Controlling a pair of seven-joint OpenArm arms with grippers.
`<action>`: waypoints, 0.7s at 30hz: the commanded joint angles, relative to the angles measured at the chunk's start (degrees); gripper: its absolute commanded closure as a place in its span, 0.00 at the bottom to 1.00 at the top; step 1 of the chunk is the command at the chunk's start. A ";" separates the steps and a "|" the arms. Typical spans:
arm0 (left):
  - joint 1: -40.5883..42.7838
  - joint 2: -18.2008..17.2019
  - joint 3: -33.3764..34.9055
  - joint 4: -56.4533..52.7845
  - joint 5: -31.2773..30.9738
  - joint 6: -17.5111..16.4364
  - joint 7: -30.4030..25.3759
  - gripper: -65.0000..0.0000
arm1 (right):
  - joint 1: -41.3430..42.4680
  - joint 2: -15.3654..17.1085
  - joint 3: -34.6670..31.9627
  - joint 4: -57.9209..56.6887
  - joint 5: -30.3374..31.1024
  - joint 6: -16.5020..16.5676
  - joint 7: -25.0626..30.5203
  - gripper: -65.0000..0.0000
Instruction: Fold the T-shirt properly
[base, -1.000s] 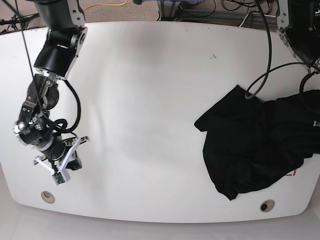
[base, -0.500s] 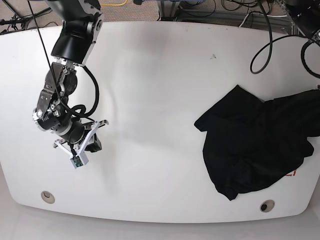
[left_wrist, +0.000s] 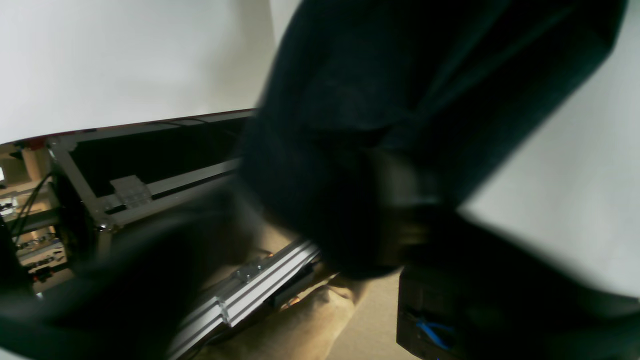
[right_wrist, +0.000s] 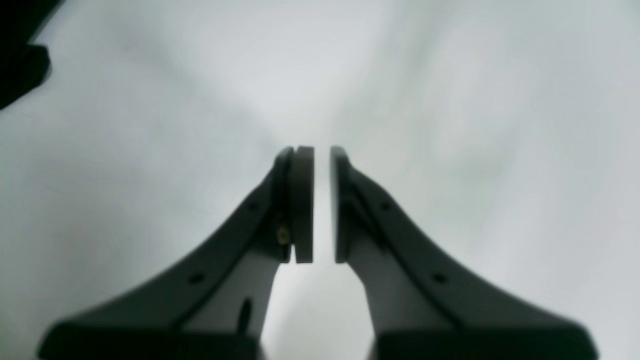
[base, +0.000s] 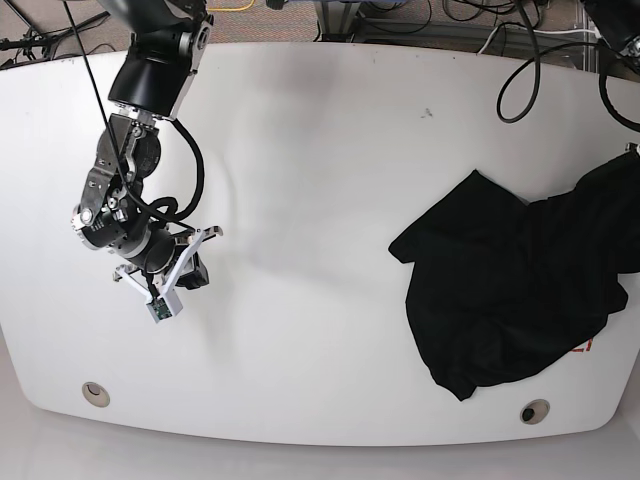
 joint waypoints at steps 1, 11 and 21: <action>-0.73 -1.29 -0.49 1.07 0.40 0.05 -0.36 0.11 | 1.32 1.02 0.12 1.21 0.76 -0.07 1.41 0.91; -10.93 1.96 -3.83 0.89 -6.63 0.05 4.60 0.07 | 1.15 1.19 0.21 1.21 0.76 -0.07 1.41 0.91; -21.65 12.16 0.39 -5.00 -8.57 0.05 4.12 0.07 | 1.15 1.02 0.29 1.21 0.76 -0.07 1.41 0.91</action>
